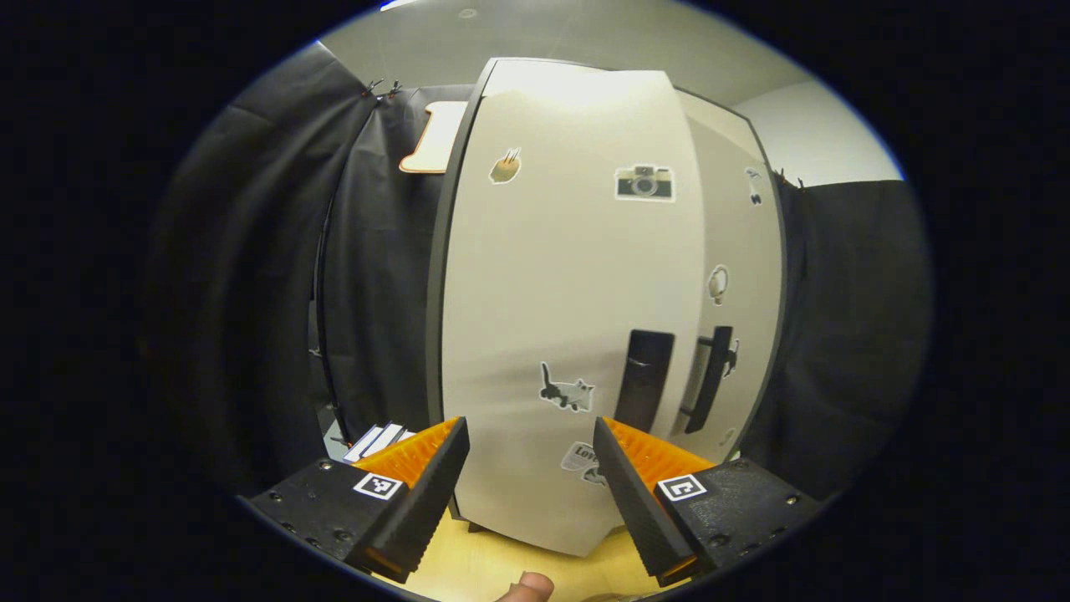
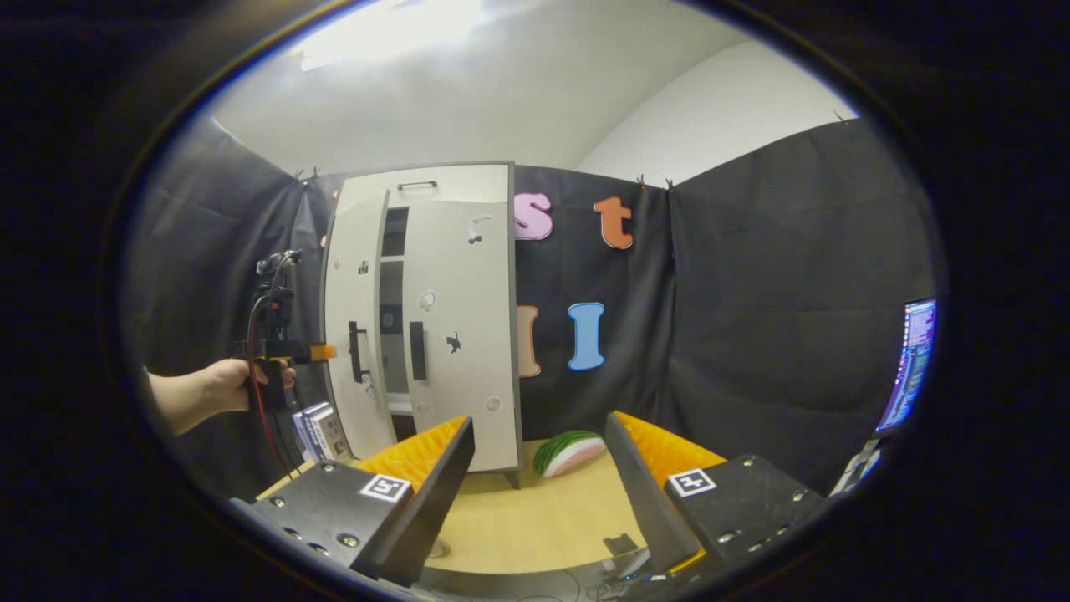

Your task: Grasp the bottle in the cabinet with the left hand and place it on the coaster, then close the right door with the right hand and the left door with the left hand.

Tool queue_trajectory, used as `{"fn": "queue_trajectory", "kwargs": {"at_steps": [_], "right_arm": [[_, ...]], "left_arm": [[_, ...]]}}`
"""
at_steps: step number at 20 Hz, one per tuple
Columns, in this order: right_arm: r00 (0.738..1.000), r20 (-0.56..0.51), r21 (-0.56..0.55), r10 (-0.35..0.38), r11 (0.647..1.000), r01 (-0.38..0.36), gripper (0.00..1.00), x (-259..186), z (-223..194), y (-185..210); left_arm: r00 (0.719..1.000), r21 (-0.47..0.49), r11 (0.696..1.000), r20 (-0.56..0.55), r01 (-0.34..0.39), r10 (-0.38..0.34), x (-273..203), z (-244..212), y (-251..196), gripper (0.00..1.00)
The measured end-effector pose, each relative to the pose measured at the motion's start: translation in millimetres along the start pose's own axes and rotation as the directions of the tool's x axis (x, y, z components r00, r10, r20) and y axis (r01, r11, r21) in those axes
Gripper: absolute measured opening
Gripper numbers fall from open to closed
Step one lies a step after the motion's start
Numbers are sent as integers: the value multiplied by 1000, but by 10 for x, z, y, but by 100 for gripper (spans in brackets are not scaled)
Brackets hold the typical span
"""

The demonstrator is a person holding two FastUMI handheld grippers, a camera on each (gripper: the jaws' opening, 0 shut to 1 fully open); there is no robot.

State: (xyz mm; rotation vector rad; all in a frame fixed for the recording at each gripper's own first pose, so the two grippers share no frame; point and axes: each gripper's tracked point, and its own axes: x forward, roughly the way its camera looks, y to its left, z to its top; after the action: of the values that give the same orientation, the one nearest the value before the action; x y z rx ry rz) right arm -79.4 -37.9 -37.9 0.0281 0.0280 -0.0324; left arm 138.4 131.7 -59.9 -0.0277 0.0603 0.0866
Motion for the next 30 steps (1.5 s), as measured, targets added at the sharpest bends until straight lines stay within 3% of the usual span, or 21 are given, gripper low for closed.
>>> {"fn": "queue_trajectory", "kwargs": {"at_steps": [1,2,8,14,20,21,22,24,30], "right_arm": [[1000,4,10,1,1000,-1,96,-61,23,11],[1000,13,22,14,1000,-14,93,-119,62,40],[995,47,20,84,996,-85,96,-371,94,148],[990,58,51,128,990,-131,96,-188,199,387],[983,102,8,150,988,-152,96,329,308,604],[982,108,-6,157,988,-157,96,431,327,659],[981,102,-15,163,987,-162,96,508,330,710],[980,98,-58,176,984,-170,96,638,293,802],[985,82,-65,150,987,-145,93,1023,263,966]], "left_arm": [[1000,7,1000,-6,8,-8,-91,7,-72,91],[1000,12,1000,-13,21,-20,-195,17,-150,95],[996,65,994,4,88,-88,-999,77,-636,95],[994,31,994,-40,101,-100,-1528,-55,-827,95],[989,0,991,-73,131,-131,-1375,-157,-732,95],[989,-12,991,-66,134,-134,-1303,-150,-706,91],[988,-29,989,-61,142,-143,-1227,-144,-693,95],[987,-54,987,-57,150,-153,-1102,-103,-649,95],[983,-30,984,-47,175,-176,-859,86,-674,95]]}}
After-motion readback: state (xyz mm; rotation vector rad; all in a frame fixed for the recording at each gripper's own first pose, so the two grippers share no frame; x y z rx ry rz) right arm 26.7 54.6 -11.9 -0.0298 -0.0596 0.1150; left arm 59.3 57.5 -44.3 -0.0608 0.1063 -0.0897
